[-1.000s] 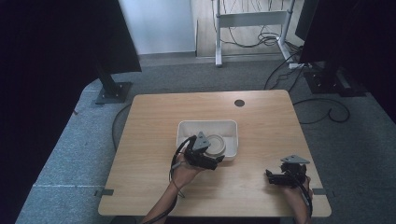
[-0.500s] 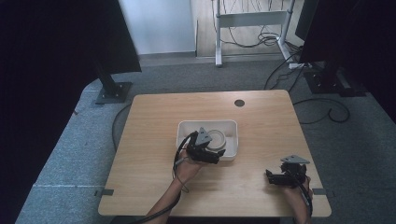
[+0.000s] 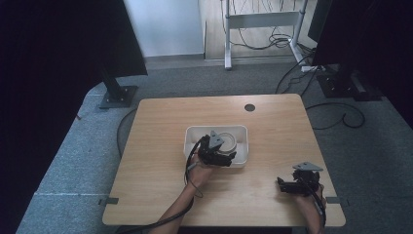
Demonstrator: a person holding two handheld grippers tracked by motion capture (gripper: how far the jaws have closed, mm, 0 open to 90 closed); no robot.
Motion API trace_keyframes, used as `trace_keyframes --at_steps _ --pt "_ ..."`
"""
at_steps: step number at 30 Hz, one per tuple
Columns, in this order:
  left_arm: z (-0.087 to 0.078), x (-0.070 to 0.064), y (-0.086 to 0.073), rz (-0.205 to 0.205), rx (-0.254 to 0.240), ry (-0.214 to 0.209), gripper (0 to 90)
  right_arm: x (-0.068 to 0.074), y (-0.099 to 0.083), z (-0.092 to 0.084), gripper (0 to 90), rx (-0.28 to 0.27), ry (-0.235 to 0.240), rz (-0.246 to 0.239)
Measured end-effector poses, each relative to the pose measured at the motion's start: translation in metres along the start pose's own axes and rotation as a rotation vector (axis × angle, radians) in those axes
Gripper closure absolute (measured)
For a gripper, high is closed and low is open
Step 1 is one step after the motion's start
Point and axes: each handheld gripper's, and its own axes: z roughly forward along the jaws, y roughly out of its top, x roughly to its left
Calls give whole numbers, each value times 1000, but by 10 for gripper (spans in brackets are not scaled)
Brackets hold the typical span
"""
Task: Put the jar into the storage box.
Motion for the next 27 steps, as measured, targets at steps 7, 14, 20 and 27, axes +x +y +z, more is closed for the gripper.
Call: trace_keyframes --at_steps 7,14,20,27 --pt "8 1 -5 -30 14 35 99 0 0 0 18 0 0 0" --pt "14 1 -10 -37 31 61 99 0 0 0 17 0 0 0" --pt "21 0 -16 -45 55 78 99 0 0 0 18 0 0 0" --pt "27 2 -22 -73 75 94 99 0 0 0 18 0 0 0"
